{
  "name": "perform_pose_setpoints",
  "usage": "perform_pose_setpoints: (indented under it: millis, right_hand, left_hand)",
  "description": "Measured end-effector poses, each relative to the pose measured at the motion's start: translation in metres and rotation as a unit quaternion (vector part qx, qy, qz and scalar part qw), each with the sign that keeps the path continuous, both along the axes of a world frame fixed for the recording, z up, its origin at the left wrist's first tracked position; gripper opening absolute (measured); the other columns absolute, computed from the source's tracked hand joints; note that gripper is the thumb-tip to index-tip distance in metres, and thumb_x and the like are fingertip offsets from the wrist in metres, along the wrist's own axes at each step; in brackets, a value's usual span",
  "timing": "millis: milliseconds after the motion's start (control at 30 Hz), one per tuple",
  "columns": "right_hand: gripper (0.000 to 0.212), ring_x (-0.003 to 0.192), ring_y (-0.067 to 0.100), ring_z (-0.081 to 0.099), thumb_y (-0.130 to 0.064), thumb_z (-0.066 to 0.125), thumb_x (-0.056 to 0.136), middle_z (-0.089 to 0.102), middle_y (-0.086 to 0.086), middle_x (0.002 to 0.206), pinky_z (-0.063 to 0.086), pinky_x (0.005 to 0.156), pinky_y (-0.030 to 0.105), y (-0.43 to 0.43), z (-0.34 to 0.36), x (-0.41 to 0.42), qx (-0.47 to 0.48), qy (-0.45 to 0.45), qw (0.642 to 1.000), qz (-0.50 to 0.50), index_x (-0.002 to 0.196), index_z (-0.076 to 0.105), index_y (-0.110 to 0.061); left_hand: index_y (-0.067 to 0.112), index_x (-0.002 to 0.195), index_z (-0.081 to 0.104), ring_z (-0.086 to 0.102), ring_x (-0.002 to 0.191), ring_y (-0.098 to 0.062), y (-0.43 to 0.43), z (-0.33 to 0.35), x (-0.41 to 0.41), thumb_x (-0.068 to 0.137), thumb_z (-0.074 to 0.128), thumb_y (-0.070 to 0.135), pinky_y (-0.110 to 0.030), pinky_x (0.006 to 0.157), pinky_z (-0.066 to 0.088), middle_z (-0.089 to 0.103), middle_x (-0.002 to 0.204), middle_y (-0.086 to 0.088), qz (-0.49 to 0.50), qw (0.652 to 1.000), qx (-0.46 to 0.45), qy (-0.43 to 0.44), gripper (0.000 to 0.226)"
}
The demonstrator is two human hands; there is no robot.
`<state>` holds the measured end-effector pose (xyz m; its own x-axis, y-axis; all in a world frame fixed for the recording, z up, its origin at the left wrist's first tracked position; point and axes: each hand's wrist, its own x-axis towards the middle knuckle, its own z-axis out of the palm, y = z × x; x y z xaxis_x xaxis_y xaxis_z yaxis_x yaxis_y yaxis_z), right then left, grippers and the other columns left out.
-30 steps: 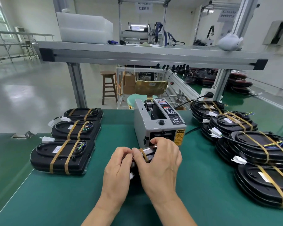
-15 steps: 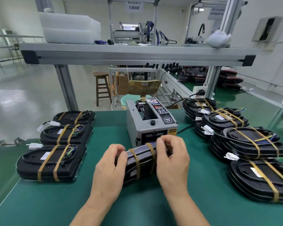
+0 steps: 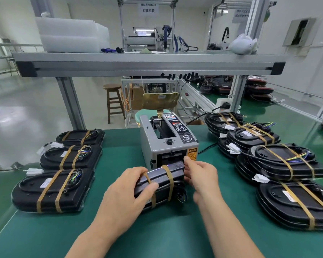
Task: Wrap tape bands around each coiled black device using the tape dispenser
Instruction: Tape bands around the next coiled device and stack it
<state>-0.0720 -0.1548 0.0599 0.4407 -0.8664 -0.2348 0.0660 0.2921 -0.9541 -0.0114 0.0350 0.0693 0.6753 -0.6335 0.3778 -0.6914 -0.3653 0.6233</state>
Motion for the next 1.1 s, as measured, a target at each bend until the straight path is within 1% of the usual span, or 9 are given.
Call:
perform_pose_setpoints:
  millis: [167,267,367,533,767,900,933,1033,1100]
  right_hand:
    - [0.017,0.066,0.018,0.062,-0.019,0.073,0.089,0.071,0.011,0.079,0.046,0.053,0.024,0.000,0.001,0.003,0.015,-0.025,1.000,-0.010,0.079,0.068,-0.006]
    - [0.017,0.061,0.017,0.060,-0.016,0.074,0.087,0.068,0.006,0.067,0.048,0.054,0.025,0.001,0.003,0.004,-0.003,-0.037,0.999,-0.028,0.074,0.068,-0.007]
    - [0.016,0.052,0.009,0.058,-0.013,0.073,0.087,0.065,-0.003,0.057,0.048,0.049,0.019,0.001,0.004,0.005,-0.019,-0.040,0.998,-0.039,0.072,0.068,-0.009]
    - [0.008,0.058,0.014,0.059,-0.006,0.065,0.090,0.067,0.007,0.072,0.048,0.050,0.022,-0.003,-0.004,0.003,0.024,-0.040,0.998,-0.043,0.083,0.067,-0.003]
    - [0.005,0.058,0.013,0.055,-0.004,0.068,0.087,0.065,0.006,0.073,0.044,0.045,0.018,0.002,-0.005,0.001,0.027,-0.054,0.998,-0.014,0.086,0.073,-0.006]
    - [0.005,0.068,0.022,0.056,-0.010,0.075,0.083,0.064,0.009,0.072,0.048,0.068,0.030,0.008,0.001,0.002,0.013,-0.052,0.999,0.006,0.080,0.073,-0.008]
    - [0.007,0.069,0.022,0.055,-0.011,0.075,0.083,0.063,0.009,0.072,0.048,0.067,0.031,0.009,0.002,0.002,0.011,-0.048,0.999,0.011,0.078,0.072,-0.008]
    - [0.010,0.062,0.020,0.050,-0.007,0.072,0.086,0.062,0.009,0.069,0.044,0.049,0.023,0.010,0.003,0.003,0.013,-0.037,0.999,0.018,0.075,0.071,-0.008]
    - [0.013,0.056,0.017,0.049,-0.005,0.070,0.086,0.061,0.006,0.063,0.041,0.043,0.019,0.011,0.004,0.005,0.014,-0.030,0.999,0.017,0.074,0.071,-0.009]
  left_hand:
    - [0.048,0.101,0.048,0.054,0.094,0.002,0.001,0.001,0.002,0.069,0.053,0.071,-0.014,0.077,0.041,0.055,0.100,0.026,-0.010,1.000,0.021,0.002,0.039]
    - [0.050,0.103,0.045,0.053,0.095,0.002,0.000,0.002,0.002,0.070,0.056,0.067,-0.014,0.077,0.040,0.054,0.100,0.025,-0.007,1.000,0.021,-0.005,0.038]
    - [0.044,0.104,0.050,0.053,0.092,-0.003,0.000,0.003,0.004,0.076,0.065,0.060,-0.019,0.079,0.043,0.055,0.096,0.019,-0.013,1.000,0.017,-0.006,0.036]
    - [0.041,0.104,0.054,0.055,0.090,-0.004,0.001,0.005,0.004,0.081,0.072,0.046,-0.027,0.081,0.046,0.057,0.095,0.018,-0.023,1.000,0.016,0.004,0.030]
    - [0.039,0.107,0.057,0.057,0.093,-0.003,0.005,0.005,0.005,0.081,0.075,0.041,-0.026,0.084,0.046,0.060,0.098,0.021,-0.034,0.999,0.015,0.010,0.031]
    - [0.040,0.106,0.058,0.058,0.095,-0.003,0.010,0.007,0.008,0.079,0.073,0.044,-0.026,0.085,0.047,0.060,0.101,0.023,-0.054,0.998,0.018,0.020,0.031]
    - [0.040,0.106,0.059,0.059,0.095,-0.003,0.011,0.008,0.008,0.076,0.070,0.047,-0.026,0.085,0.047,0.061,0.101,0.023,-0.055,0.998,0.017,0.020,0.032]
    - [0.039,0.105,0.060,0.060,0.094,-0.003,0.015,0.010,0.010,0.073,0.066,0.050,-0.026,0.085,0.048,0.062,0.100,0.023,-0.053,0.998,0.012,0.015,0.035]
    - [0.039,0.104,0.060,0.060,0.094,-0.003,0.017,0.011,0.010,0.073,0.066,0.050,-0.024,0.084,0.047,0.062,0.100,0.023,-0.052,0.998,0.015,0.010,0.034]
